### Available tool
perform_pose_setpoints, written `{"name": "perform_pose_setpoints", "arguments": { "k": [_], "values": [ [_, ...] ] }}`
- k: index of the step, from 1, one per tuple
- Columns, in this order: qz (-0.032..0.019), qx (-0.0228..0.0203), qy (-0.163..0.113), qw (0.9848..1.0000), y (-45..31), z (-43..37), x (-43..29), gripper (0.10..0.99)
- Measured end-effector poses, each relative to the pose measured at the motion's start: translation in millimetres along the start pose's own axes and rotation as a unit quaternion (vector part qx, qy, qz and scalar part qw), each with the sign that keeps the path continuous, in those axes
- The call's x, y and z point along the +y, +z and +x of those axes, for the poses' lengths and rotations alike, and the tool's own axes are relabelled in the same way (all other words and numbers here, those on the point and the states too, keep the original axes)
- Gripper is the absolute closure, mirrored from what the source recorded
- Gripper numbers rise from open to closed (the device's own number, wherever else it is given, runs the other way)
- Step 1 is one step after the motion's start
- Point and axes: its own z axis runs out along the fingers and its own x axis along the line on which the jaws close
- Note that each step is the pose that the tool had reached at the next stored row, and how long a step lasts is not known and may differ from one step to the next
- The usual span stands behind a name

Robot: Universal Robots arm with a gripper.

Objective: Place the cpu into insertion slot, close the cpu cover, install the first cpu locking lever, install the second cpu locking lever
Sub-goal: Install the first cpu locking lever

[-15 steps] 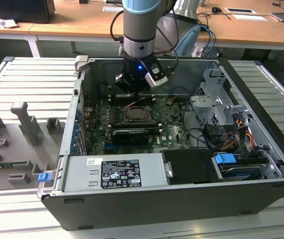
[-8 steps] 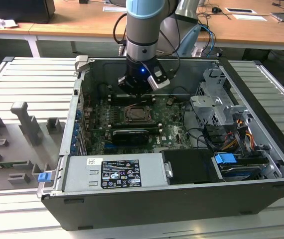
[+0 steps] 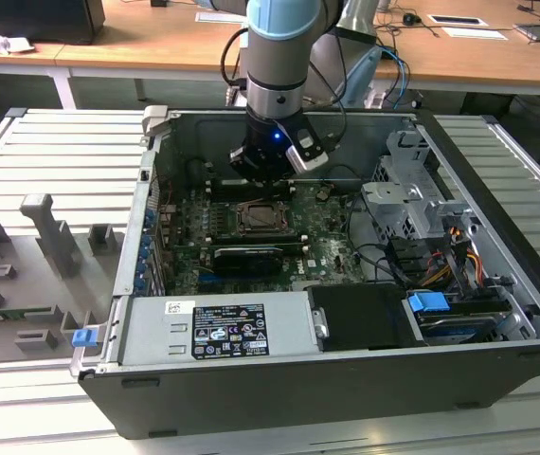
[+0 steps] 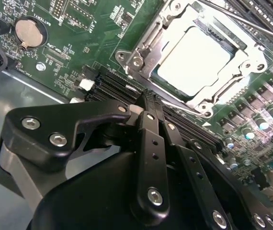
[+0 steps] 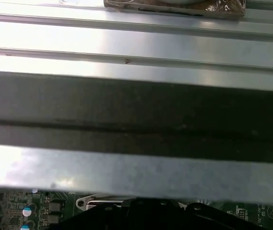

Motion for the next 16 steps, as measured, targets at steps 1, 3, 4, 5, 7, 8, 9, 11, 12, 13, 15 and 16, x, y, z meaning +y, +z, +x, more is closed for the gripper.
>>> {"name": "perform_pose_setpoints", "arguments": {
  "k": [1, 3, 4, 5, 7, 8, 9, 11, 12, 13, 15, 16],
  "values": [
    [0.0000, 0.0000, 0.000, 1.0000, 0.6, -0.7, -0.1, 0.980],
    [0.0000, 0.0000, 0.000, 1.0000, 1.6, -1.6, -0.2, 0.980],
    [0.0000, 0.0000, 0.000, 1.0000, 1.9, -1.9, -0.2, 0.980],
    [0.0001, 0.0001, 0.000, 1.0000, 2.1, -2.4, -0.3, 0.980],
    [0.0000, 0.0000, 0.000, 1.0000, 2.9, -2.9, -0.4, 0.980],
    [0.0000, 0.0000, 0.000, 1.0000, 3.7, -3.6, -0.5, 0.980],
    [0.0000, 0.0000, 0.000, 1.0000, 4.1, -3.7, -0.6, 0.980],
    [0.0002, 0.0000, 0.000, 1.0000, 4.7, -4.0, -0.7, 0.980],
    [0.0005, 0.0000, 0.000, 1.0000, 5.1, -4.1, -0.7, 0.980],
    [0.0012, 0.0001, 0.000, 1.0000, 5.6, -4.3, -0.8, 0.980],
    [0.0043, 0.0003, 0.000, 1.0000, 6.2, -4.7, -0.9, 0.980],
    [0.0062, 0.0004, 0.000, 1.0000, 6.2, -4.7, -0.9, 0.980]
  ]
}}
